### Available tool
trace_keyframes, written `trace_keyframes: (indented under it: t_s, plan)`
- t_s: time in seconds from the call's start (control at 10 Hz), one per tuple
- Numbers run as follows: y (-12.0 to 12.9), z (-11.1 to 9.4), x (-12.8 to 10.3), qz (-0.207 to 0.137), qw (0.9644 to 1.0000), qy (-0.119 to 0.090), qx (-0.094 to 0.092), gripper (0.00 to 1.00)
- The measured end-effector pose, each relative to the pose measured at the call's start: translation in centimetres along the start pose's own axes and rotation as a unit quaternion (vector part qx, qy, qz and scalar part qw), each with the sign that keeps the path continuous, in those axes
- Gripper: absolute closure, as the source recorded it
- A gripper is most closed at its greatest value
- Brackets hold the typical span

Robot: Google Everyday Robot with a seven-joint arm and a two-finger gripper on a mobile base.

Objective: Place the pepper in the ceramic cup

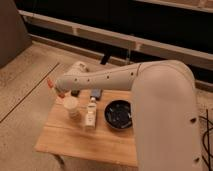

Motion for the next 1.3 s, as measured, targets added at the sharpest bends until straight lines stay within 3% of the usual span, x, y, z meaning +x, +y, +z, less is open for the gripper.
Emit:
trace_keyframes:
  t_s: [0.2,0.4,0.9,1.3]
  plan:
    - [-1.0,-0.4,0.9,0.006,0.9997,0.013,0.019,1.0]
    - [-1.2,-0.3,1.8,0.019,0.9993,0.019,0.025,1.0]
    - [0.1,1.4,3.8,0.045,0.9982,0.033,0.02,1.0]
    - [-0.3,1.3,4.3,0.055,0.9976,0.031,0.028,1.0]
